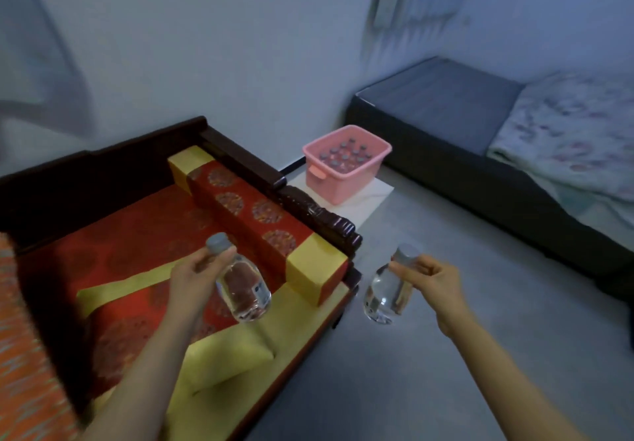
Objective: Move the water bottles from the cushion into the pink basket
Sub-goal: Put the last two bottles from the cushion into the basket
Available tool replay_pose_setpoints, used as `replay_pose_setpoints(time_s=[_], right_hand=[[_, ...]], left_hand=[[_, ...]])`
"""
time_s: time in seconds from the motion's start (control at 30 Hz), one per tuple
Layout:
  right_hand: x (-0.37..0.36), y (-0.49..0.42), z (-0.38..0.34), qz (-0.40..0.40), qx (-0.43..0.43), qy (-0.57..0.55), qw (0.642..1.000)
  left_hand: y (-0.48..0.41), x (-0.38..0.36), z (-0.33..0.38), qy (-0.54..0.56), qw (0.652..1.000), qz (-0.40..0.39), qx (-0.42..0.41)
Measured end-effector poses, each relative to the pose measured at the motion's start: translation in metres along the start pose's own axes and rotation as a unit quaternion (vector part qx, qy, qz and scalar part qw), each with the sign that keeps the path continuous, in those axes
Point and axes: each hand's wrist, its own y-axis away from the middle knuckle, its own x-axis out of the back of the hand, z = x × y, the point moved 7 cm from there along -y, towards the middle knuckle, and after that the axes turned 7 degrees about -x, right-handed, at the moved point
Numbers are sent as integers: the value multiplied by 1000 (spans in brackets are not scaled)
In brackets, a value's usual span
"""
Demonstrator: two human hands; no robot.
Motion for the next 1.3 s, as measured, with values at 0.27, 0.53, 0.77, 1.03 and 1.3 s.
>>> replay_pose_setpoints(time_s=[0.27,0.53,0.77,1.03,1.3], right_hand=[[92,-100,10,45,-3,-50,998],[137,-224,5,63,-5,-32,998],[153,-345,-30,51,-2,-14,999],[142,-485,-60,-11,-16,13,1000],[107,-636,-94,-162,14,72,984]], left_hand=[[-64,-135,-2,-21,999,-45,-7],[-160,-249,-28,-60,991,-117,-31],[-241,-327,-35,-51,994,-94,-18],[-319,-383,-35,-31,999,-36,-23],[-375,-433,-51,-10,995,101,-19]])
